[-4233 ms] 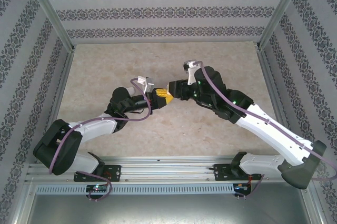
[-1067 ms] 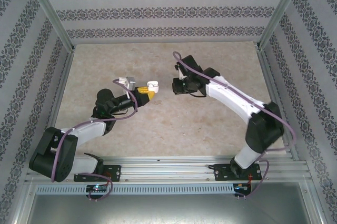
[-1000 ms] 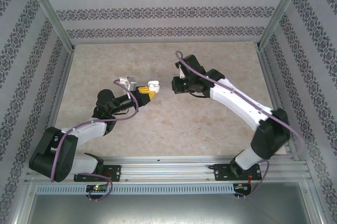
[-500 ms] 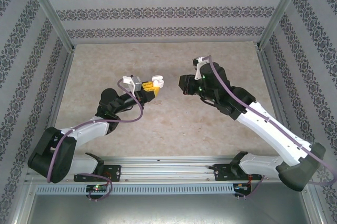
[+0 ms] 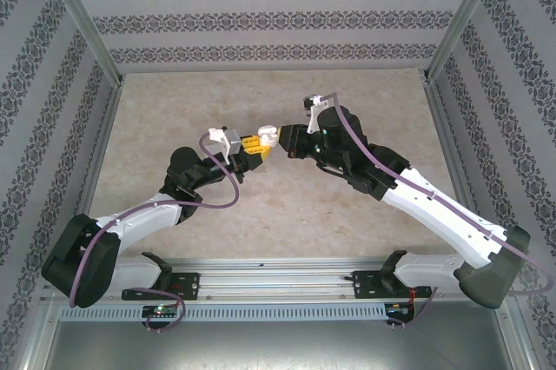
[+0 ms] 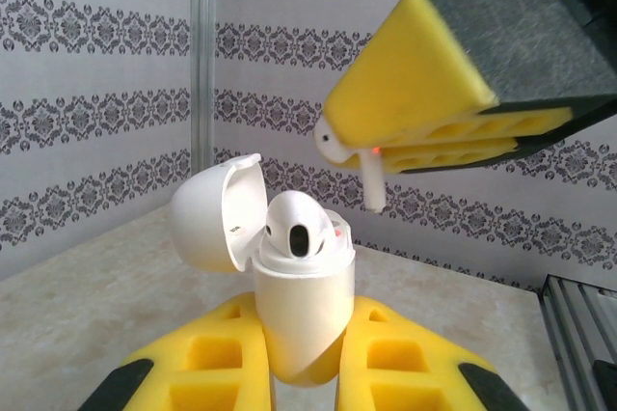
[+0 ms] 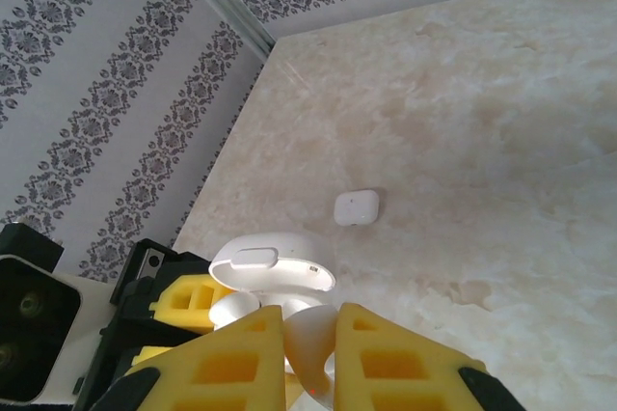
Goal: Insert wireless bluetooth earbuds into charging case
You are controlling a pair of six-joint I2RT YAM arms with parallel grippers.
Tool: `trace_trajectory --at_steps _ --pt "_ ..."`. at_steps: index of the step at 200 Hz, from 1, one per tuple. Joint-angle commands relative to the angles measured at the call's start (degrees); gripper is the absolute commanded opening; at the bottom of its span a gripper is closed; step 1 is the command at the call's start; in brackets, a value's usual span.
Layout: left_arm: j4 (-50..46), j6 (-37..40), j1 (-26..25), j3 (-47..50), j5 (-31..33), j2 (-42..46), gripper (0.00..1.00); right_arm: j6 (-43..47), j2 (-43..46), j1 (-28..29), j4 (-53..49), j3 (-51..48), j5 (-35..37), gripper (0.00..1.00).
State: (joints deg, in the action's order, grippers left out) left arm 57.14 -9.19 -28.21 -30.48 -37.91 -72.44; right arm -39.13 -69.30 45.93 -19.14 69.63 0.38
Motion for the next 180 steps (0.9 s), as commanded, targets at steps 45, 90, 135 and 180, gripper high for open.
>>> trace_trajectory --at_steps 45,90,135,180 --pt "-1.0 2.0 -1.5 -1.6 0.9 1.2 0.00 -2.3 -0.4 0.8 5.4 0.7 -1.1 0.14" --pt "-0.9 1.9 -1.9 -1.7 1.1 1.2 0.00 -2.6 -0.8 0.9 5.8 0.6 -1.4 0.14" --pt "-0.8 1.8 -2.0 -1.9 1.0 0.7 0.00 -3.1 -2.0 1.2 6.6 0.5 -2.1 0.14" --pt "-0.3 1.6 -2.0 -1.9 1.5 0.7 0.00 -3.2 -2.3 1.6 6.6 -0.4 -1.8 0.14"
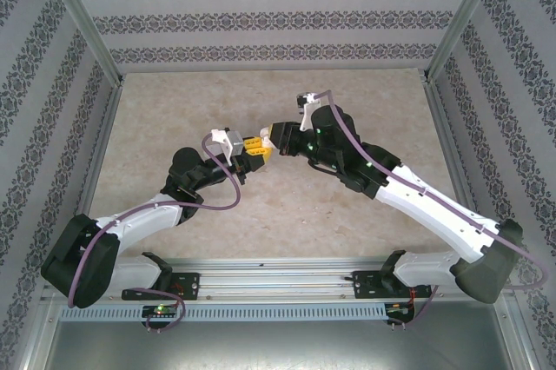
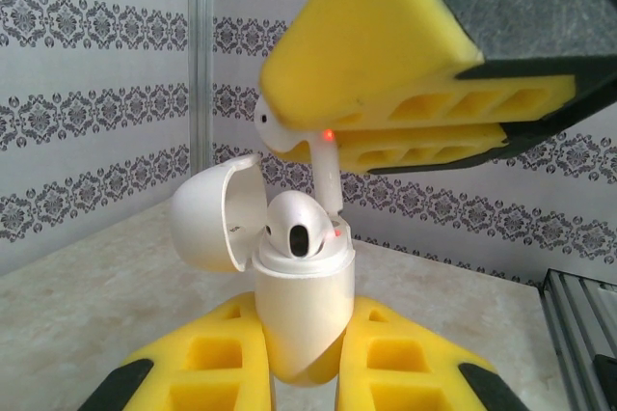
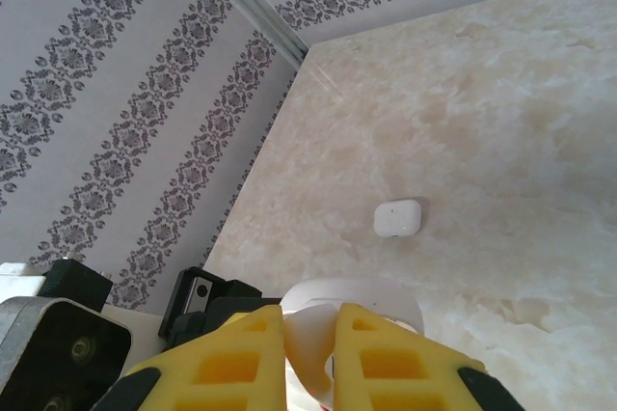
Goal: Insert wireless bluetooth earbuds into charging case
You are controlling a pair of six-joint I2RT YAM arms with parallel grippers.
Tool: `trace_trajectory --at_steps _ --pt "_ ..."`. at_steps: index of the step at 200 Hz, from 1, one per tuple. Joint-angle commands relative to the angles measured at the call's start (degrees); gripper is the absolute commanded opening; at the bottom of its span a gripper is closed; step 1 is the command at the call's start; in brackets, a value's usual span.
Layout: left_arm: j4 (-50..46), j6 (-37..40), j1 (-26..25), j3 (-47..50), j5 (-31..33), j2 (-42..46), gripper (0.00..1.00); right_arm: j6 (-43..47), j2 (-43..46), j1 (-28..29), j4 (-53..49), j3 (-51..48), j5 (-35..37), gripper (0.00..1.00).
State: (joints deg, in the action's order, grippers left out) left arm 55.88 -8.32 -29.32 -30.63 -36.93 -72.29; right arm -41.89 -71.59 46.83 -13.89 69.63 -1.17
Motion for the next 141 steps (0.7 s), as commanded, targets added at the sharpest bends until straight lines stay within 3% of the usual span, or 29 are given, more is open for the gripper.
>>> trace_trajectory --at_steps 1,141 --pt "0.9 0.8 -0.9 -1.7 0.5 0.6 0.00 -0.5 0.1 0.7 1.3 -0.4 -0.3 0.14" --pt "2.0 -0.3 -0.9 -1.9 1.0 0.4 0.00 0.5 0.7 1.5 -1.5 -2.5 3.1 0.14"
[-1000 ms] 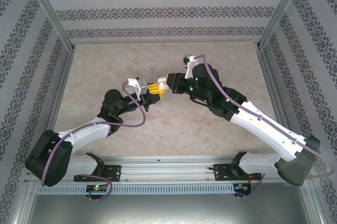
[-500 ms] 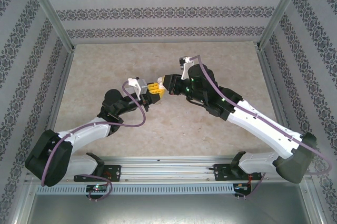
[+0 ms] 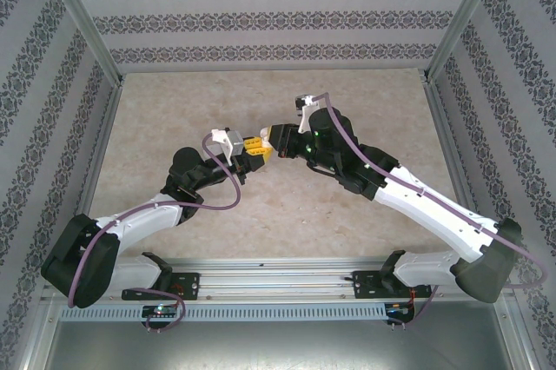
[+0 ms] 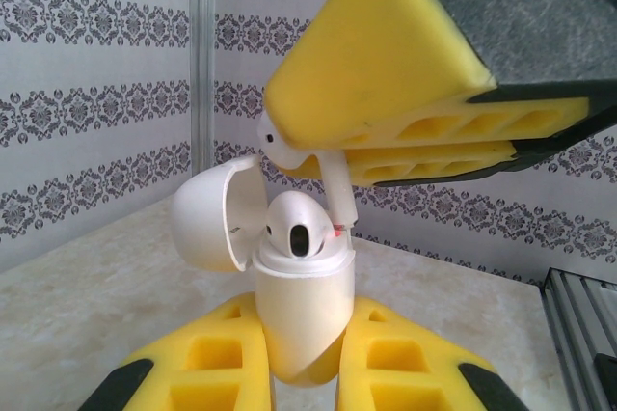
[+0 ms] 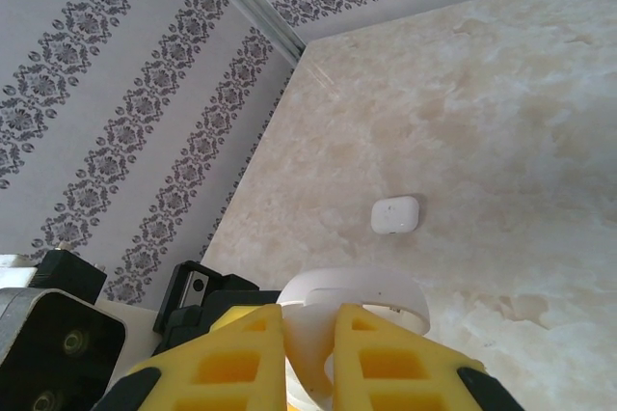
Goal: Insert wireless bluetooth earbuds into charging case
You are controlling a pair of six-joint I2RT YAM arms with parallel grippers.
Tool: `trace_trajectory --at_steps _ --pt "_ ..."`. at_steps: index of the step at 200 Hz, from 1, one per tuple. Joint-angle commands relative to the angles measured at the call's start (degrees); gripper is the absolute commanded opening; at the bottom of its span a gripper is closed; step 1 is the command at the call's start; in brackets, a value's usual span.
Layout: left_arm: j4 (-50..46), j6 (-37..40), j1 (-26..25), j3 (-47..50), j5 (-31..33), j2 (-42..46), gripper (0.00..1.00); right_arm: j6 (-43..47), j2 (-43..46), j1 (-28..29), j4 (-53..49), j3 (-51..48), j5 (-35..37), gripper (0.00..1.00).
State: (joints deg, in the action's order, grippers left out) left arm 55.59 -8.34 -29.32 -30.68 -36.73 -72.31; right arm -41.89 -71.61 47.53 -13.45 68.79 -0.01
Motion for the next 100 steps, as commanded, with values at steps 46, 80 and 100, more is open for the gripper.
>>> trace_trajectory --at_steps 46,80,100 --pt "2.2 -0.5 -0.9 -2.5 0.4 0.2 0.00 2.0 -0.2 0.8 -2.8 -0.1 3.0 0.15" --pt "2.2 -0.5 -0.9 -3.1 0.3 -0.1 0.00 1.4 -1.2 0.8 -2.8 0.1 2.2 0.15" --pt "2.6 -0.6 -0.9 -3.3 0.4 -0.7 0.00 0.5 -1.1 0.8 -2.5 -0.3 1.4 0.15"
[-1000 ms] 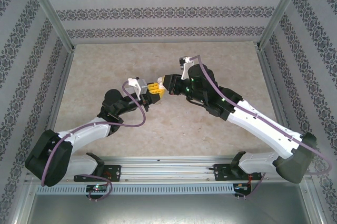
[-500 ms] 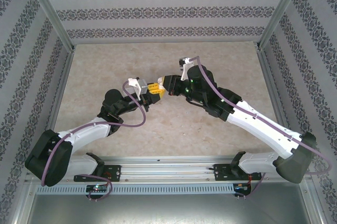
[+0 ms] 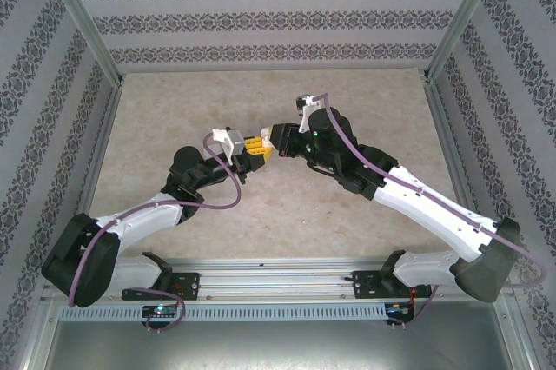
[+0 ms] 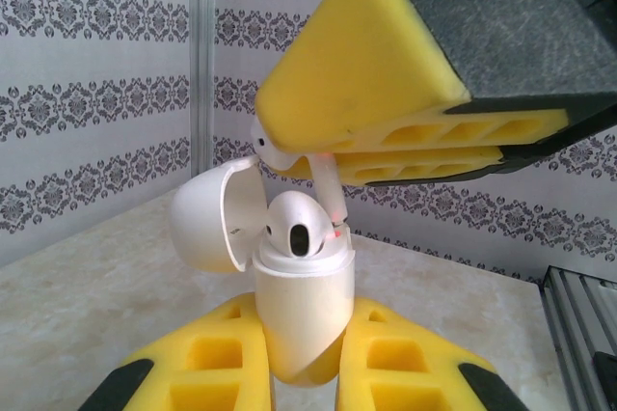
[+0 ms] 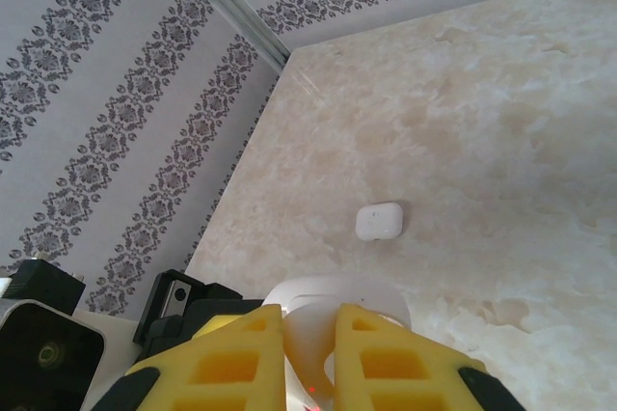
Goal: Insert wireless bluetooth earbuds into charging case
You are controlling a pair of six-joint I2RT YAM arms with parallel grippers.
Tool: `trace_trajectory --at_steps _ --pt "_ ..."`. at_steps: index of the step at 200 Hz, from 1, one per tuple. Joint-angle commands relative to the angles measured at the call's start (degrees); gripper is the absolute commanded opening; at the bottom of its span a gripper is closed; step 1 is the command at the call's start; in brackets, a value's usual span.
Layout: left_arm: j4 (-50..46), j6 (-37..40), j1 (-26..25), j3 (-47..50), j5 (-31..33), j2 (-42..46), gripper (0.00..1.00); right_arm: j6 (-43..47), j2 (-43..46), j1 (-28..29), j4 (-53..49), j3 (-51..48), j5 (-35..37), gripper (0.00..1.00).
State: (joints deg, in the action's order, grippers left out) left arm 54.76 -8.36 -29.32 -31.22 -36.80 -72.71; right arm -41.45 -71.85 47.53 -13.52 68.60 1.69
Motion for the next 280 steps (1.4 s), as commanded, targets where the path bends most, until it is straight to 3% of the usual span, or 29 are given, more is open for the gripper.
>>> trace_trajectory --at_steps 1,91,174,280 --pt "3.5 -0.6 -0.9 -2.8 0.5 -0.4 0.00 -0.1 -0.9 0.8 -2.4 -0.2 -0.3 0.15" --pt "6.7 -2.4 -0.9 -2.4 0.9 -1.1 0.00 -3.3 1.8 1.0 1.2 -5.2 2.5 0.15" --pt "6.0 -2.5 -1.0 -1.9 1.2 -0.9 0.00 -0.6 4.0 1.0 0.4 -0.2 2.6 0.16" --pt "4.9 -3.3 -1.0 -1.9 0.9 1.2 0.00 1.3 -0.3 0.9 1.4 1.6 3.4 0.16"
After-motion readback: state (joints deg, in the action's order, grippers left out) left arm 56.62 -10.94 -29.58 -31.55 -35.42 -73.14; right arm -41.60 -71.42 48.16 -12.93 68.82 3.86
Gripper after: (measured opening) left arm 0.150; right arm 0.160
